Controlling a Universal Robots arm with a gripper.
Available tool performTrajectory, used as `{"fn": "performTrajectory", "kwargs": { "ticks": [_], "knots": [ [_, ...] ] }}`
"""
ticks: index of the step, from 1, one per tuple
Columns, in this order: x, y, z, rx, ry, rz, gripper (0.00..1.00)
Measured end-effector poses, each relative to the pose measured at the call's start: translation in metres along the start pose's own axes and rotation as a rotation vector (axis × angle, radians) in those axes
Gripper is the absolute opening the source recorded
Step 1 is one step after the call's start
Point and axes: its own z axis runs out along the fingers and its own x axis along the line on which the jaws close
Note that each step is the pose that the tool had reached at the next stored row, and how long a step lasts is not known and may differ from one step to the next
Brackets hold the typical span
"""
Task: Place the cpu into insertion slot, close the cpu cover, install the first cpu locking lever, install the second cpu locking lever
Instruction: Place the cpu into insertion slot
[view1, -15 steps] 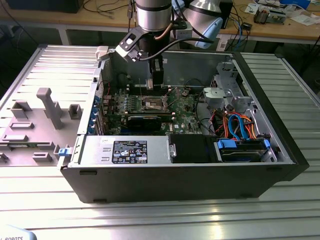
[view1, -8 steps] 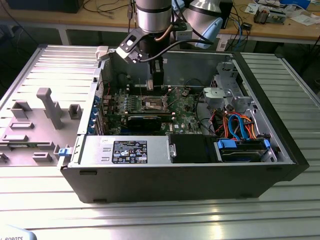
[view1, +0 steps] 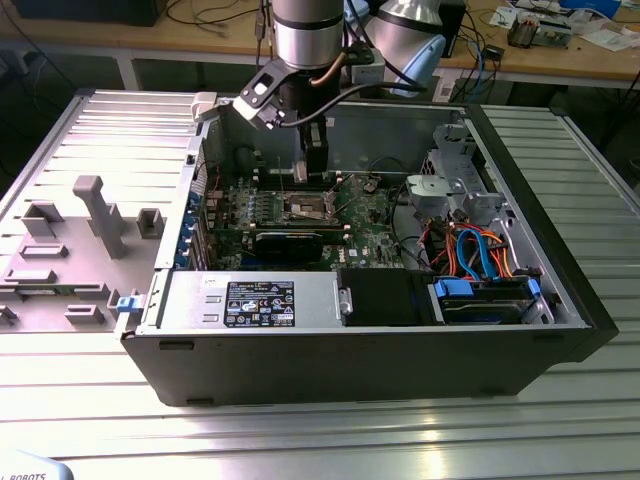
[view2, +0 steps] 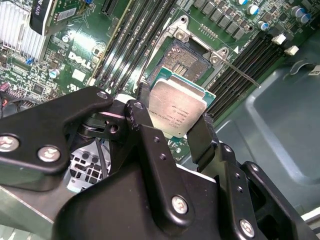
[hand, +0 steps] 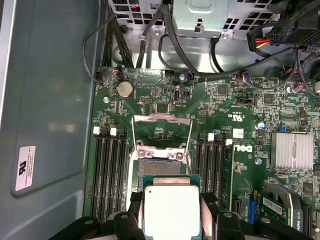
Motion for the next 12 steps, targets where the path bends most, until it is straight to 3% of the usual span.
{"fn": "performTrajectory", "kwargs": {
  "ticks": [12],
  "knots": [
    [0.0000, 0.0000, 0.0012, -0.0002, 0.0003, 0.000, 0.54]
  ]
}}
